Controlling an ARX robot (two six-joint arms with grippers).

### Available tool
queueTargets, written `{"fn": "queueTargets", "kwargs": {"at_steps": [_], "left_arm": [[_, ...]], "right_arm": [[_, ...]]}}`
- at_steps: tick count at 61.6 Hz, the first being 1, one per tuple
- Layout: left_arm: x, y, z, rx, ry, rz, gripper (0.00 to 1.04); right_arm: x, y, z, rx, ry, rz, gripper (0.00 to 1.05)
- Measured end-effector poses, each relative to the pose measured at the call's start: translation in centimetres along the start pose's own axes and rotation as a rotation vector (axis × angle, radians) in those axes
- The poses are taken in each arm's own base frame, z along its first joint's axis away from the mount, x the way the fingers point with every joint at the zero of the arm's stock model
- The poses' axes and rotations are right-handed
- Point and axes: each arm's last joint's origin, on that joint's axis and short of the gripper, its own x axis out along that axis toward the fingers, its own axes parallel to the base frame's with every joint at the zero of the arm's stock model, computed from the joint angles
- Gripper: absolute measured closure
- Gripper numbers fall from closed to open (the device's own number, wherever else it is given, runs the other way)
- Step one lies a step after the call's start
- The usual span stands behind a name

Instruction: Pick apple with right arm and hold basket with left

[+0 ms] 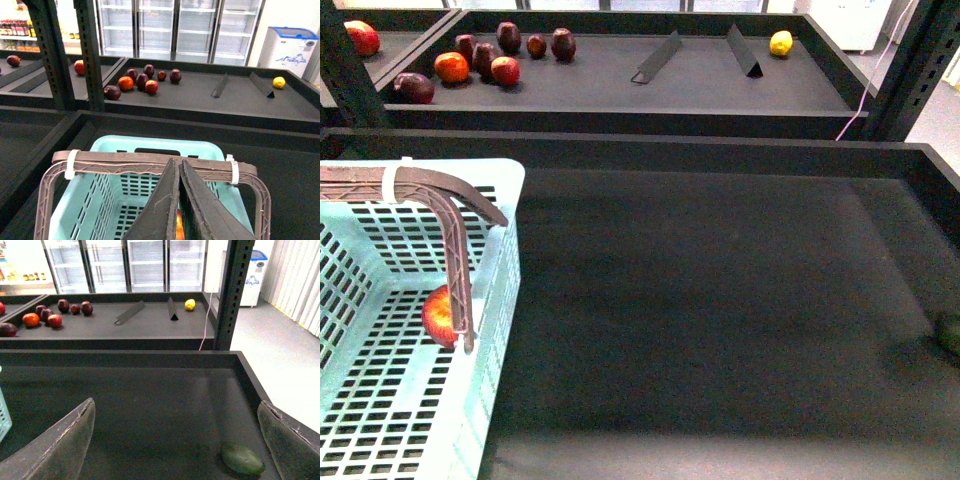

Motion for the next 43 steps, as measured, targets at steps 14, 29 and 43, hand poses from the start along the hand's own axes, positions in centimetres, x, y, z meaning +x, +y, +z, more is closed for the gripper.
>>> {"fn": "queueTargets", "kwargs": {"at_steps": [14, 29, 43], "left_arm": [[-1.1, 0.0, 0.1, 0.003, -0.005, -0.002, 1.01], [-2.1, 0.0, 0.3, 0.003, -0.009, -0.001, 1.01], [-2.8, 0.0, 0.3, 0.003, -0.010, -0.002, 1.01]], "right_arm": [[0.0, 0.0, 0.0, 0.000, 0.000, 0.000, 0.09], [0.0, 0.0, 0.0, 0.000, 0.000, 0.000, 0.09], [0.0, 0.0, 0.0, 0.000, 0.000, 0.000, 0.09]]}}
